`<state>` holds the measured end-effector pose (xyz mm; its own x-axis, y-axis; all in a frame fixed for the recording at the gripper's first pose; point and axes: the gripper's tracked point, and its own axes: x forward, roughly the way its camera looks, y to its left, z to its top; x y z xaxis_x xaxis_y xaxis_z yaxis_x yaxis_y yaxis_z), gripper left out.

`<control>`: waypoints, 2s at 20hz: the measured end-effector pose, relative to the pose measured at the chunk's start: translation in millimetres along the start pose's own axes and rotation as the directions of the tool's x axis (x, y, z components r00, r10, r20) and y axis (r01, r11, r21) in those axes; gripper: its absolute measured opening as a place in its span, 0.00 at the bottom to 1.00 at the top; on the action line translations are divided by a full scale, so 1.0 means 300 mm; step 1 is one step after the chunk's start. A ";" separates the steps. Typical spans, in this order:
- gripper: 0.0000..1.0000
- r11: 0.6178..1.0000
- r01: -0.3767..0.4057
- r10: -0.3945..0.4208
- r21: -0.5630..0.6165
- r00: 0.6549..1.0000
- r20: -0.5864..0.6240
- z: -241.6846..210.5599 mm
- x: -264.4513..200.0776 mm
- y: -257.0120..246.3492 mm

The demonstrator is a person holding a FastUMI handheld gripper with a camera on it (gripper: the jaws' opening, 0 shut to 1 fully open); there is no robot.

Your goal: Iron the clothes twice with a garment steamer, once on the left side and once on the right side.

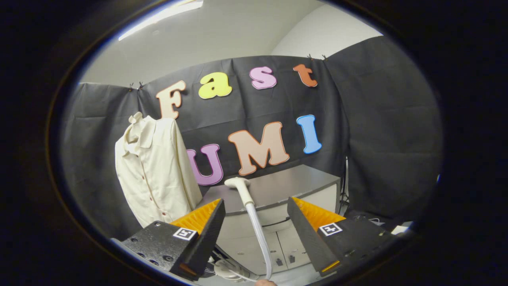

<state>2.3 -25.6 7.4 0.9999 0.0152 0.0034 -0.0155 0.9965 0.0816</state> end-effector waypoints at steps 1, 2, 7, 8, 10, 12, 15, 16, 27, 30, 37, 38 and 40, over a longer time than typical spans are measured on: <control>0.97 1.000 0.001 -0.001 0.000 1.000 0.003 0.005 0.001 -0.010; 0.97 1.000 0.000 0.000 -0.005 1.000 0.009 0.009 0.002 -0.020; 0.97 1.000 -0.007 0.007 -0.021 1.000 0.007 0.013 0.013 -0.052; 0.97 1.000 -0.012 0.012 -0.019 1.000 0.000 0.012 0.018 -0.052; 0.97 1.000 -0.025 0.025 -0.017 1.000 -0.014 0.013 0.034 -0.050; 0.97 0.999 -0.039 0.038 -0.024 0.999 -0.032 0.013 0.059 -0.043; 0.97 0.997 -0.063 0.061 -0.038 0.996 -0.060 0.019 0.108 -0.016; 0.97 0.996 -0.075 0.073 -0.040 0.995 -0.071 0.021 0.128 -0.004; 0.97 0.985 -0.158 0.141 -0.062 0.964 -0.225 0.047 0.427 0.154; 0.97 0.986 -0.147 0.122 -0.072 0.953 -0.279 0.047 0.545 0.169; 0.97 0.988 -0.127 0.081 -0.091 0.915 -0.395 0.005 0.816 0.196; 0.98 0.987 -0.118 0.060 -0.109 0.902 -0.428 -0.011 0.856 0.180; 0.98 0.984 -0.117 0.037 -0.134 0.870 -0.492 -0.036 0.941 0.176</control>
<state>283.6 32.1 1.9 0.8700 0.0900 -0.4847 -0.1321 0.9898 -0.0533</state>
